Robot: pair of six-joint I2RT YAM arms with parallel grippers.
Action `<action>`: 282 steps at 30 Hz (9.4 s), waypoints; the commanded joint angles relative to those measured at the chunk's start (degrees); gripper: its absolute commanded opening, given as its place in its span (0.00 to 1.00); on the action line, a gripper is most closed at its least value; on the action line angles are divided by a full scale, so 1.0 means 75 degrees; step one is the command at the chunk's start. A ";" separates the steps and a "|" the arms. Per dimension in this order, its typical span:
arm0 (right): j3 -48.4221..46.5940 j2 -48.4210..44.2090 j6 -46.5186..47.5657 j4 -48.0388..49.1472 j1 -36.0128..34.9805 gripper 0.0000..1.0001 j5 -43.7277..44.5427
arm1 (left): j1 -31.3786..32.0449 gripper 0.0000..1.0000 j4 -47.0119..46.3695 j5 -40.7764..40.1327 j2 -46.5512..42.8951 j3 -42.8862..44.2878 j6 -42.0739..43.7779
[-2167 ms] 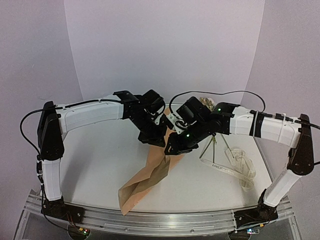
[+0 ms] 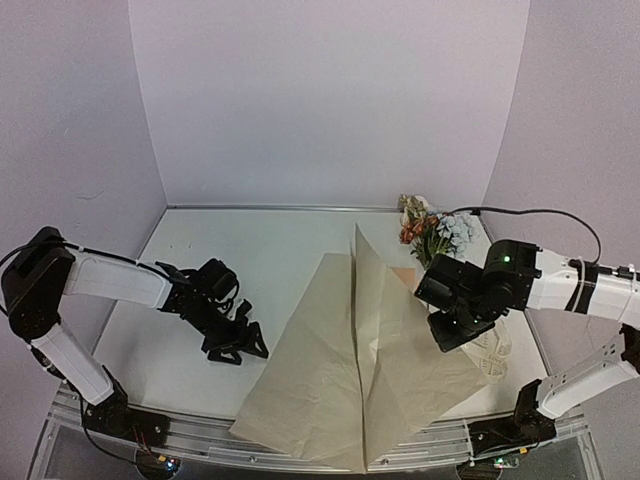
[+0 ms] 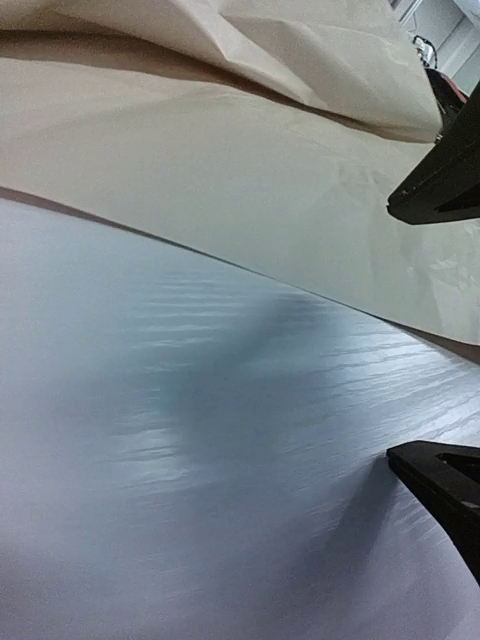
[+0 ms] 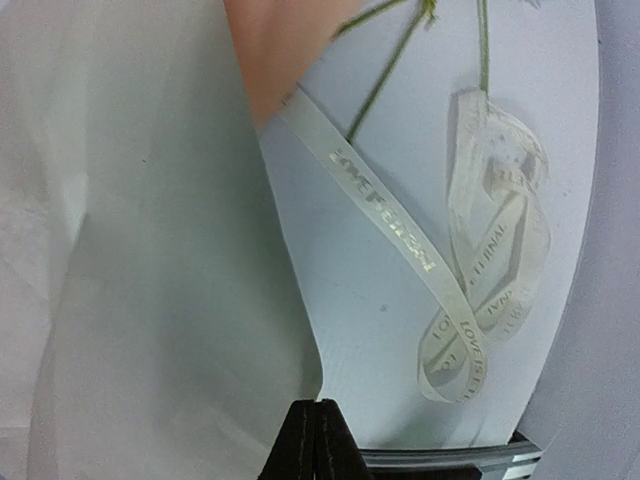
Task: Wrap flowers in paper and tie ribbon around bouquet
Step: Unfold the folded wrapping paper at the center of the board, then pick up the fake flower from the center of the board, then place the fake flower on the flattened wrapping paper.
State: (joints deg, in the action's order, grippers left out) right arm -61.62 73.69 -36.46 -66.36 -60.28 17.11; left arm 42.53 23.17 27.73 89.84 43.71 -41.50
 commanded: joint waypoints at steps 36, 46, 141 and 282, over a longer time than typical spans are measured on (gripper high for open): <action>0.0922 -0.0805 -0.1383 -0.1348 -0.0253 0.00 0.1031 | 0.1526 0.75 -0.1287 0.0502 0.4175 0.4927 0.0910; 0.1368 -0.1549 -0.1414 -0.1294 0.0921 0.00 0.0437 | 0.0899 0.74 -0.0455 -0.1433 0.4059 0.3610 0.0330; -0.0662 0.3791 -0.1378 0.5037 0.4005 0.00 -0.2825 | -0.1097 0.87 -0.0442 -0.0649 0.1723 0.3088 0.0898; -0.7393 0.7078 -0.0618 0.2542 0.4290 0.11 -0.7969 | -0.1994 0.88 -0.1655 0.0529 0.1760 0.3845 0.1046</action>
State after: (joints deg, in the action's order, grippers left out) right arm -114.82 124.54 -38.47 -53.77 -26.09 -39.75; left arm 27.30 13.01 30.55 105.19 72.42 -34.70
